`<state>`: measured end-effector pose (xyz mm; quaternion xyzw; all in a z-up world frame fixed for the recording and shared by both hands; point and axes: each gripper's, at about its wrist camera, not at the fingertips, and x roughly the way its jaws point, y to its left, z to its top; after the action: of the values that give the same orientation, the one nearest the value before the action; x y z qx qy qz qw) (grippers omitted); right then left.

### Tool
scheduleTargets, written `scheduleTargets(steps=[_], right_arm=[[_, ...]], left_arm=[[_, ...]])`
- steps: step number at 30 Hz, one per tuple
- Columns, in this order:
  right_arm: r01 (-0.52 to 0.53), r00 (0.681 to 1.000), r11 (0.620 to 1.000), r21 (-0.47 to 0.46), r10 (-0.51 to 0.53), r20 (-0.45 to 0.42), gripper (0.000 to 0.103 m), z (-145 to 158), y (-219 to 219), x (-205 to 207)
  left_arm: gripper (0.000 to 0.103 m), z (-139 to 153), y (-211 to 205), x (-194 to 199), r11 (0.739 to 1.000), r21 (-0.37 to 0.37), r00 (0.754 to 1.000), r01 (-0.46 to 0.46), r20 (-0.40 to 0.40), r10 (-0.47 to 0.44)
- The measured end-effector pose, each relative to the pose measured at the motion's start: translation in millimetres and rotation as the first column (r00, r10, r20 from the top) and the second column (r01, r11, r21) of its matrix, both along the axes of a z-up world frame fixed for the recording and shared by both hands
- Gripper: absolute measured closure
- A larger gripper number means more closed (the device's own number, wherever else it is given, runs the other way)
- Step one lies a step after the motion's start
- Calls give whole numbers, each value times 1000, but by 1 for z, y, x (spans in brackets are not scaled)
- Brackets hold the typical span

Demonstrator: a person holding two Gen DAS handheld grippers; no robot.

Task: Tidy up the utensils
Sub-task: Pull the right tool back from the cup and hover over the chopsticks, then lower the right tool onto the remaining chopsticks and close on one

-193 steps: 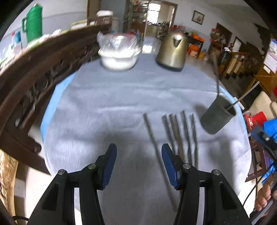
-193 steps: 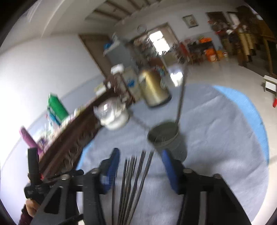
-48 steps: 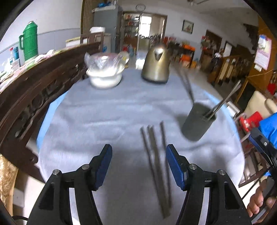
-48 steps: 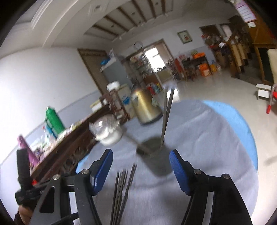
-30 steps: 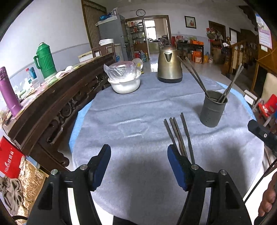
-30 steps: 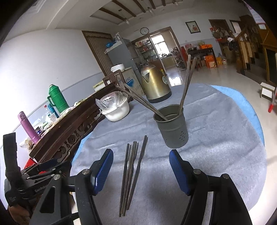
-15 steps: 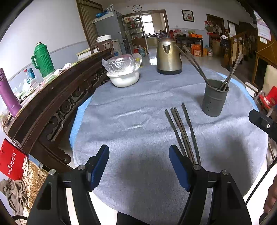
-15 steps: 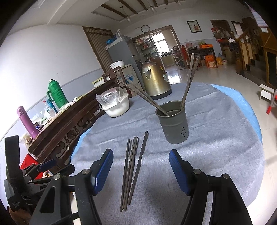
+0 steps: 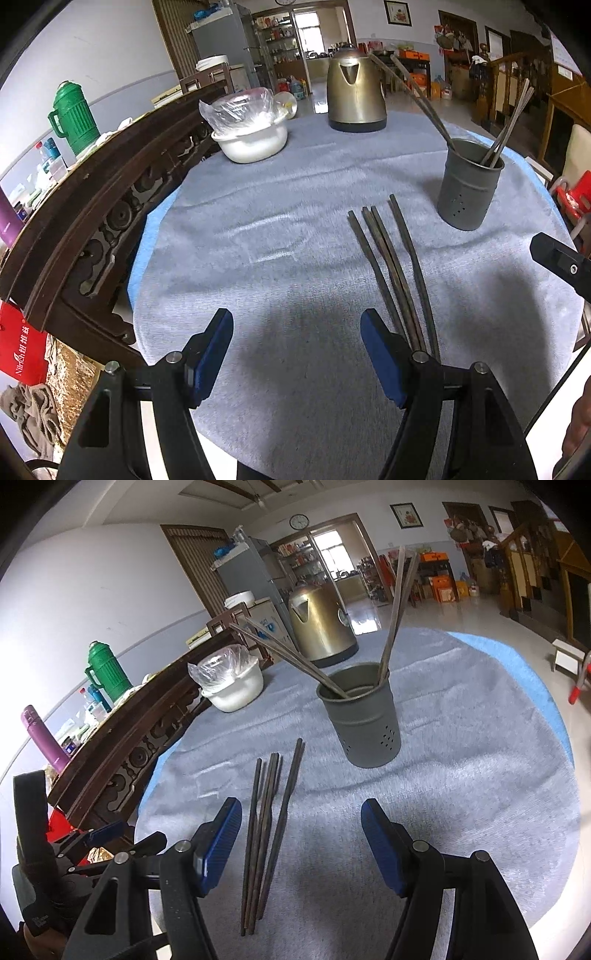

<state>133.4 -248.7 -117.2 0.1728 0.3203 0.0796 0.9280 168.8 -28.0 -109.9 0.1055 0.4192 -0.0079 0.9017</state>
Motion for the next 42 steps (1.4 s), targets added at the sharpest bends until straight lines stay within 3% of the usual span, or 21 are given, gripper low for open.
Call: scheduleTargets(steps=[14, 38, 42], right_arm=[[0, 998, 1000, 12, 0, -57, 32, -14, 1, 26], [-48, 995, 999, -19, 47, -89, 32, -15, 31, 59], [-60, 992, 998, -33, 55, -112, 44, -21, 39, 70]], left_arm=[[31, -18, -2, 24, 1000, 1, 998, 0, -56, 0], [31, -24, 13, 49, 998, -52, 996, -26, -83, 22], [31, -26, 22, 57, 995, -86, 994, -39, -101, 30]])
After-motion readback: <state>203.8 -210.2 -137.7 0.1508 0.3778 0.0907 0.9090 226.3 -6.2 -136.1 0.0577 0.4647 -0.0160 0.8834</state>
